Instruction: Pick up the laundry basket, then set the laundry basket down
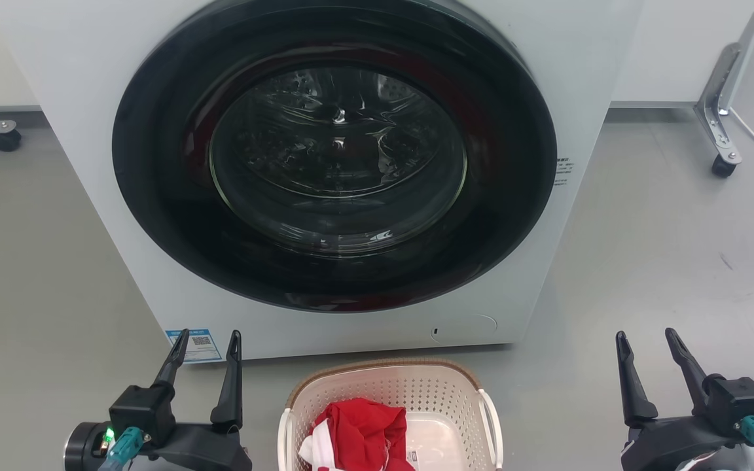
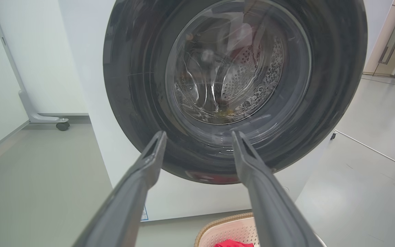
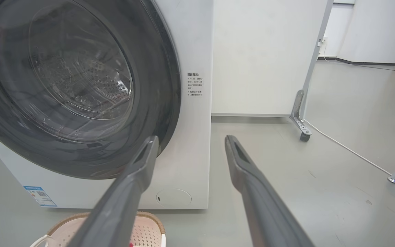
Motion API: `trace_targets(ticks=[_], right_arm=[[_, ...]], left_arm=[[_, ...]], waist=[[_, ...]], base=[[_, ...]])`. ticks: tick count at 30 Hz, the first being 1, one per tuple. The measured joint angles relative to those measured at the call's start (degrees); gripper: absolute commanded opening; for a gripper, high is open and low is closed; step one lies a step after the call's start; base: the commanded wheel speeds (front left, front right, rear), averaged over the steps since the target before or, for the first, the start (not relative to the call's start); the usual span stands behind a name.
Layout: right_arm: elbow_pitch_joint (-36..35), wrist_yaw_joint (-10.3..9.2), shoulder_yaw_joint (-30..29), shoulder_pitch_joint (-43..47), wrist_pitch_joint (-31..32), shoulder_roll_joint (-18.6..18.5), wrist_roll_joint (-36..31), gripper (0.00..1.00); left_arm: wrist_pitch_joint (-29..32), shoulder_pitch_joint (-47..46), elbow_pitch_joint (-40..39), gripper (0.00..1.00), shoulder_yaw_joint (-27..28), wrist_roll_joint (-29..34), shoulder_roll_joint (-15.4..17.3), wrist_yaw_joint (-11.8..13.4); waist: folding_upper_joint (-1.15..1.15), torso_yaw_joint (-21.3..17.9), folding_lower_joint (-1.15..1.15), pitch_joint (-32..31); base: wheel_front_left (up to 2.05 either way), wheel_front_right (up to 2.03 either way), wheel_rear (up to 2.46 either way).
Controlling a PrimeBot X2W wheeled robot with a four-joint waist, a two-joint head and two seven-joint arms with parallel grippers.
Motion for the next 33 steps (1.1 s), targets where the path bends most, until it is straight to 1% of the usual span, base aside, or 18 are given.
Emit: trace_targets(ticks=[7, 15, 19, 33], right_arm=[[-0.36, 0.26, -0.36, 0.23, 0.00, 0.16, -0.31, 1.00], [-1.23, 0.52, -0.73, 0.08, -0.01, 0.59, -0.54, 1.00], [-1.35, 0.60, -0.85, -0.73, -0.01, 0.59, -0.70, 1.00], [-0.11, 1.35, -0.57, -6.77, -0.01, 1.22, -0.91, 1.00]], left_arm=[[0.02, 0.02, -0.11, 1.00, -0.02, 0.00, -0.08, 0.26], [0.65, -0.05, -0.45, 1.00, -0.36, 0.01, -0.21, 0.38], [1.36, -0.93, -0.52, 1.00, -0.64, 0.01, -0.55, 0.34], [2.53, -9.30, 0.81, 1.00, -0.73, 0.00, -1.35, -0.68]], waist=[[0.00, 0.11, 0.00, 0.55], [0.00, 0.28, 0.00, 3.30], [0.00, 0.40, 0.00, 5.59], [0.00, 0.85, 0.02, 16.35]], base=[[0.00, 0.00, 0.00], [0.00, 0.00, 0.00], [0.00, 0.00, 0.00], [0.00, 0.00, 0.00]])
